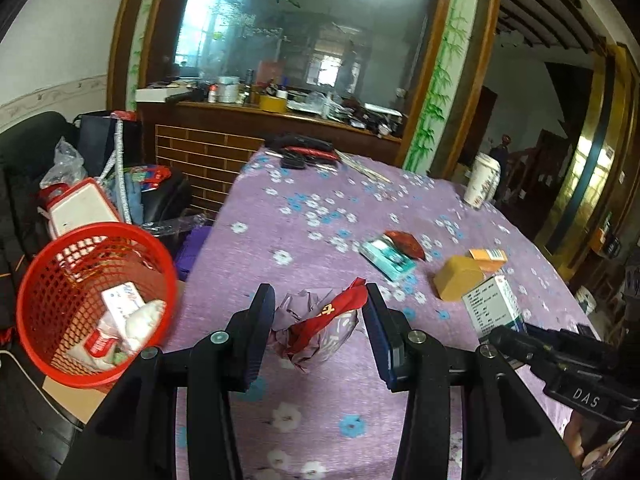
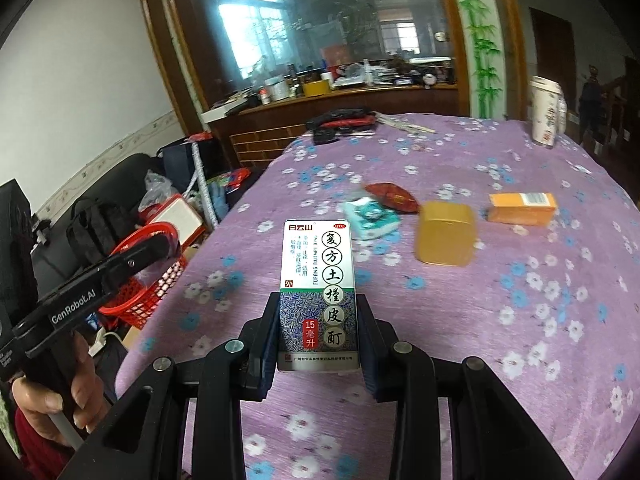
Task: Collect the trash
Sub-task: 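Carry the plastic bag and medicine box over the red basket, then open both tools over the red basket to drop the bag and box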
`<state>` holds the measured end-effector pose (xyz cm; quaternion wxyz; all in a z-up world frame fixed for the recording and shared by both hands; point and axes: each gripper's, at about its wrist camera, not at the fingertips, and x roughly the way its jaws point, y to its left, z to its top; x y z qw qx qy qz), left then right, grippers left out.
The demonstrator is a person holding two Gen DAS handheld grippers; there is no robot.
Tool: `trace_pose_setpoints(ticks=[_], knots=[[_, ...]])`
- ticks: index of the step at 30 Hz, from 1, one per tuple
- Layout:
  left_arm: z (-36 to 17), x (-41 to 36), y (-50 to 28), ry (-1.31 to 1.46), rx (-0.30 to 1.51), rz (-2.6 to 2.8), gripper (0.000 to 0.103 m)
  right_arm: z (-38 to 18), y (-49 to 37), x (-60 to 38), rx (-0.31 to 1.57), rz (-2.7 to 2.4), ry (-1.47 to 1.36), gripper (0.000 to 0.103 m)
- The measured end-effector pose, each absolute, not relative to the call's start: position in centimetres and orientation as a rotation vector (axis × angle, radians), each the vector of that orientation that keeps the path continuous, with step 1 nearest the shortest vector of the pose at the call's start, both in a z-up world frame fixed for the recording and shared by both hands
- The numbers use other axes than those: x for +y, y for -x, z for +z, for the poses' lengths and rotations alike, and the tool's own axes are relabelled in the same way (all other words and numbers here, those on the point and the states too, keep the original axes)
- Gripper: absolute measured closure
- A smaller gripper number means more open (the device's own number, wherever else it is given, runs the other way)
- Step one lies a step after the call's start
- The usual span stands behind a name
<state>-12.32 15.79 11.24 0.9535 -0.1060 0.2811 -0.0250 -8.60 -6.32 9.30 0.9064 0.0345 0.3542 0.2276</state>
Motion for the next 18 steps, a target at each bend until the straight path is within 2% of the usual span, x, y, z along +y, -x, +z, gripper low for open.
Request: trace_pose_setpoints(ticks=[10, 18], knots=[[12.1, 25.0, 14.2, 0.277, 0.531, 0.124, 0.059, 10.9, 6.4, 5.1, 0.791, 0.714, -0.015, 0.066], [9.9, 33.4, 14.7, 0.356, 0.567, 0.256, 0.059, 10.4, 4.0, 14.5, 0.856, 0.844, 0.022, 0.066]])
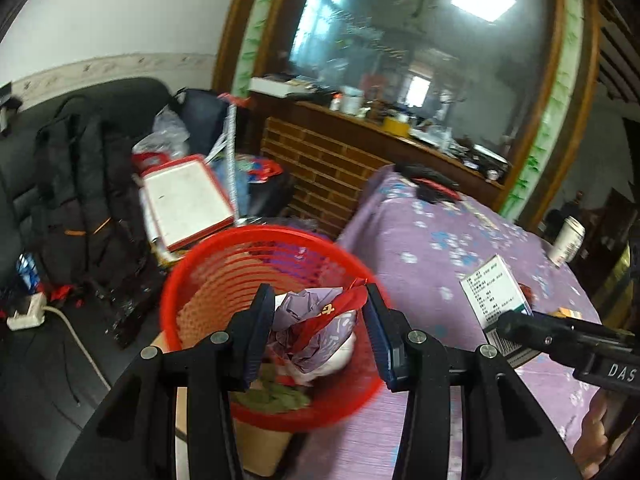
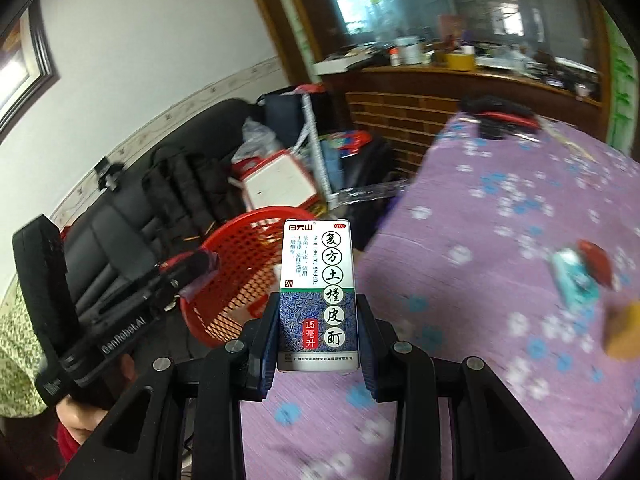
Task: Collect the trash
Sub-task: 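Open both tools over the red basket to drop the bag and box, then grasp the red-brown snack wrapper with the left tool while the right tool grasps the yellow box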
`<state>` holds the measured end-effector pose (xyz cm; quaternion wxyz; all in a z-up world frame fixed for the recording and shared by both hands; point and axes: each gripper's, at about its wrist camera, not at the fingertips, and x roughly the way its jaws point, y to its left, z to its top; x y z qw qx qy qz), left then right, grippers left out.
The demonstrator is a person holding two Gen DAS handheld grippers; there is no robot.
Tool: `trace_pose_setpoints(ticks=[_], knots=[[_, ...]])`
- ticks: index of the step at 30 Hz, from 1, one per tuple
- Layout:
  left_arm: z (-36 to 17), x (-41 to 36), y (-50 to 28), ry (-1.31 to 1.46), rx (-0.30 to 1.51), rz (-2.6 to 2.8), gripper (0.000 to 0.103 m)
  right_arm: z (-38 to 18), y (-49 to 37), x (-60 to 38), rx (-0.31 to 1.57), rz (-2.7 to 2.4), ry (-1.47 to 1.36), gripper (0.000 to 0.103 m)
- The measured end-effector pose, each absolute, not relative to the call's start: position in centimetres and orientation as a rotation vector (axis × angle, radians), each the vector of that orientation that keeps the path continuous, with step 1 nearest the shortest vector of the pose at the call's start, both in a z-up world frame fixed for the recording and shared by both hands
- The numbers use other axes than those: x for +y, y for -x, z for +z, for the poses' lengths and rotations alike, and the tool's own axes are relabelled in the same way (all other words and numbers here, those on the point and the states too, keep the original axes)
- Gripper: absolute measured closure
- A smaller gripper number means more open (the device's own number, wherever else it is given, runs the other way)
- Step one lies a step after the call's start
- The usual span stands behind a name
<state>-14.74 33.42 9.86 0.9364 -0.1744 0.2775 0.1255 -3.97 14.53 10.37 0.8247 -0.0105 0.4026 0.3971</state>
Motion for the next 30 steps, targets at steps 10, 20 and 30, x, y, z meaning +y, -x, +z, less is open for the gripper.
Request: trace_pose_setpoints(ticks=[10, 20, 30], knots=[[7.5, 36.8, 13.6, 0.402, 0.613, 0.327, 0.048, 7.4, 1.7, 21.7, 0.898, 0.876, 0.072, 0.055], [8.5, 34.2, 12.9, 0.377, 0.607, 0.294, 0.036, 8.7, 0.3, 11.9, 0.864, 0.819, -0.049, 0.052], [10.8, 22.4, 8.4, 0.25, 0.663, 0.057, 0.03, 10.3, -1.0, -4.1, 0.769, 0.557, -0.127, 0.047]])
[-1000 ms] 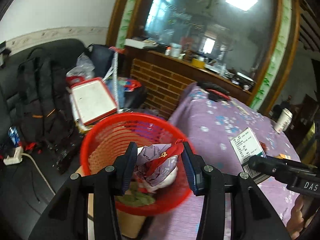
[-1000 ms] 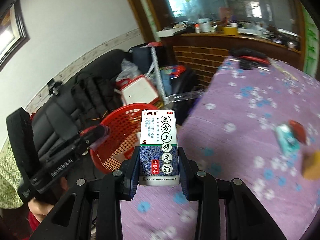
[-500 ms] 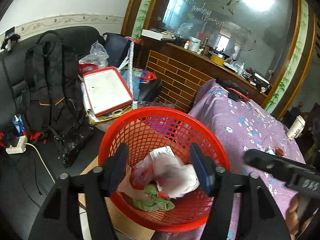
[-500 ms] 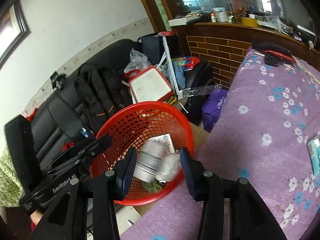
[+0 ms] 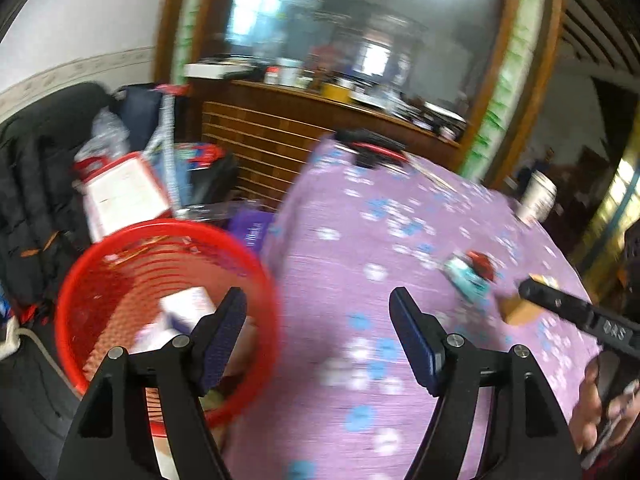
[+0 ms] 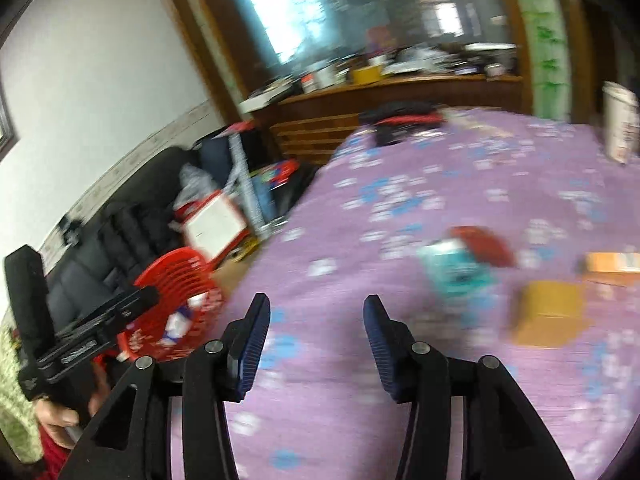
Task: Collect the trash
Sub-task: 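Grasp the red-brown snack wrapper with the left tool while the right tool grasps the yellow box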
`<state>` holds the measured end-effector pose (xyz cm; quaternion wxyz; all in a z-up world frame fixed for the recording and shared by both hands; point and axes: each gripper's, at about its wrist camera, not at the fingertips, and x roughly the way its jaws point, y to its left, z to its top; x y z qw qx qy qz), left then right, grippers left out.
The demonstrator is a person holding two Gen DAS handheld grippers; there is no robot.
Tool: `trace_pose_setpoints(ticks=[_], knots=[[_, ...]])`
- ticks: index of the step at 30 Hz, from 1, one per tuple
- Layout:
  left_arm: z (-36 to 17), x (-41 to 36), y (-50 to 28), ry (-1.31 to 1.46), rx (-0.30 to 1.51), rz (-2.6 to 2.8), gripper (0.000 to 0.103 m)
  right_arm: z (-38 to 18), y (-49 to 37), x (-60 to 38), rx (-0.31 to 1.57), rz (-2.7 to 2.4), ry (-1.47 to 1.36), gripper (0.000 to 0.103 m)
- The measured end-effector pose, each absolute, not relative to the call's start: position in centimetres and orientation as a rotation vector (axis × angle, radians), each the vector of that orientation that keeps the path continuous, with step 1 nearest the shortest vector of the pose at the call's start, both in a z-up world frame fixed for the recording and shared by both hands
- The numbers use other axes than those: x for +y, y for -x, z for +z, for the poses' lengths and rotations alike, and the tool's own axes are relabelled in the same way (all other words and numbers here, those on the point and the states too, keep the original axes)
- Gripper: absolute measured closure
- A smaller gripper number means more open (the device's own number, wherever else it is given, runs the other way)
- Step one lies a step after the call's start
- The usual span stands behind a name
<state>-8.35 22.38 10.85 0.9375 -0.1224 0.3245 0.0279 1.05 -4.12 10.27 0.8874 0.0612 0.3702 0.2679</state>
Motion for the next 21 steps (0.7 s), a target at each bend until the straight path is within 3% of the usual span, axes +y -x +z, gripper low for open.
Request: trace_pose_setpoints(ticks=[10, 21], knots=[[11.5, 10.8, 3.0, 0.093, 0.741, -0.102, 0.03, 8.4, -8.7, -17.3, 0.818, 0.334, -0.279, 0.046], [10.4, 7.9, -1.5, 0.07, 0.829, -0.114, 0.03, 5.2, -6.4, -14.8, 0.947, 0.553, -0.198, 0.051]])
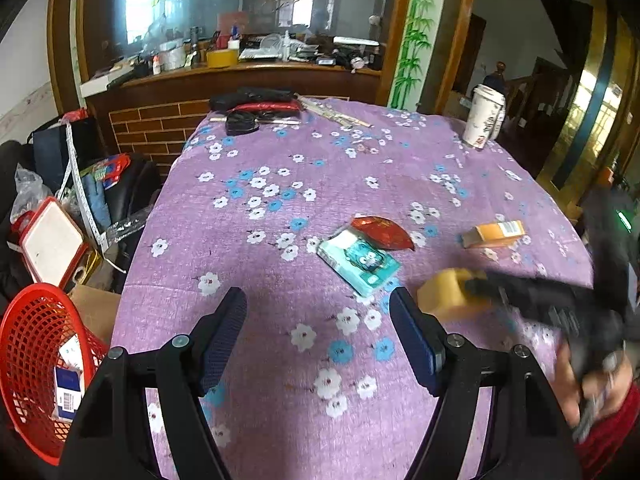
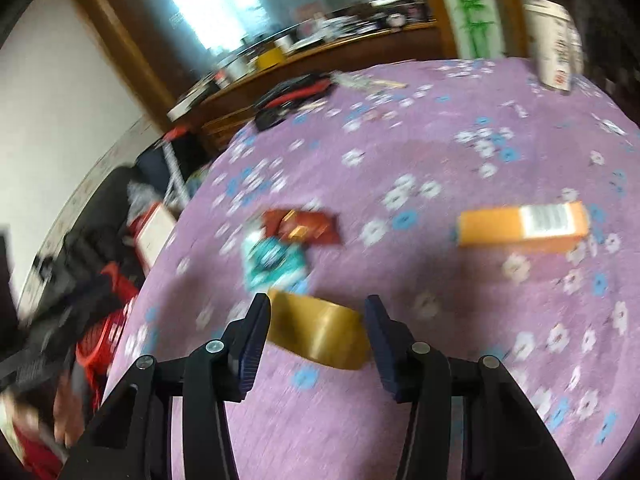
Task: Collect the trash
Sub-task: 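Grasp the red-brown snack wrapper with the left tool while the right tool grasps the yellow box, then lift the snack wrapper with the left tool while the right tool lifts the yellow box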
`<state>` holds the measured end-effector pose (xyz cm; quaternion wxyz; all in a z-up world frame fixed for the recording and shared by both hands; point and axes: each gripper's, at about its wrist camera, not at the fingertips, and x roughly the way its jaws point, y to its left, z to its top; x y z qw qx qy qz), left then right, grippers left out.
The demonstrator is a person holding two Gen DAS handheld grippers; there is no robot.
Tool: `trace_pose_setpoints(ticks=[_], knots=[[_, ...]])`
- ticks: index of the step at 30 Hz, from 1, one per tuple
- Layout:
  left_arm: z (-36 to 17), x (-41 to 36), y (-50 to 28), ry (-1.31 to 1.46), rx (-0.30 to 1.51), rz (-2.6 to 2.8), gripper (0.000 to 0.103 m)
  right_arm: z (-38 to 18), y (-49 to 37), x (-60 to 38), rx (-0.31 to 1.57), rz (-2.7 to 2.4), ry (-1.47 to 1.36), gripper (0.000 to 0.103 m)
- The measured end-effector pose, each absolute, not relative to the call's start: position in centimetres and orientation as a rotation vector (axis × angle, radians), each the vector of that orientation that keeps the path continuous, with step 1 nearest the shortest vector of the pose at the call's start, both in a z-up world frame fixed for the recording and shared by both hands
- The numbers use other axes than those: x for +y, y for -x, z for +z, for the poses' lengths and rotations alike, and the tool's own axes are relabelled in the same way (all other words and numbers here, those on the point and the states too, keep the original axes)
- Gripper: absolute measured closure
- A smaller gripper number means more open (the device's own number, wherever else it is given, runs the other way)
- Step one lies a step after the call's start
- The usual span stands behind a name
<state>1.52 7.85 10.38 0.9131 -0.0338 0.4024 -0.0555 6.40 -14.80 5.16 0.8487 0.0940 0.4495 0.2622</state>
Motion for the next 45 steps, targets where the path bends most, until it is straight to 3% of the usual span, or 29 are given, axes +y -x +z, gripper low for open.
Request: trace_pose_setpoints(ticks=[11, 21, 28, 30, 40, 45], knots=[[8.4, 3.7, -8.2, 0.12, 0.917, -0.129, 0.03, 6.6, -2.8, -17.6, 0.863, 0.519, -0.18, 0.051], [3.3, -2.0, -15.2, -0.015, 1.059, -0.065, 0.031, 5.6, -3.2, -20.5, 0.873, 0.479, -0.271, 0.051], [2.9, -2.2, -15.2, -0.001, 1.005, -0.114, 0.071, 4.8, -3.4, -19.6, 0.904, 0.484, -0.262, 0.051], [3.2, -2.0, -15.0, 0.021, 0.988, -0.145, 0.075, 4.7, -3.4, -18.9, 0.912, 0.483, -0.244, 0.051], [8.6, 0.6, -9.9, 0.086, 0.832, -0.232, 0.077, 4.2, -3.8, -13.9, 0.955, 0.474, -0.095, 0.054], [10.0, 3.2, -6.1, 0.089, 0.756, -0.206, 0.077, 3.0, -4.6, -12.6, 0.985, 0.44, -0.033, 0.063]])
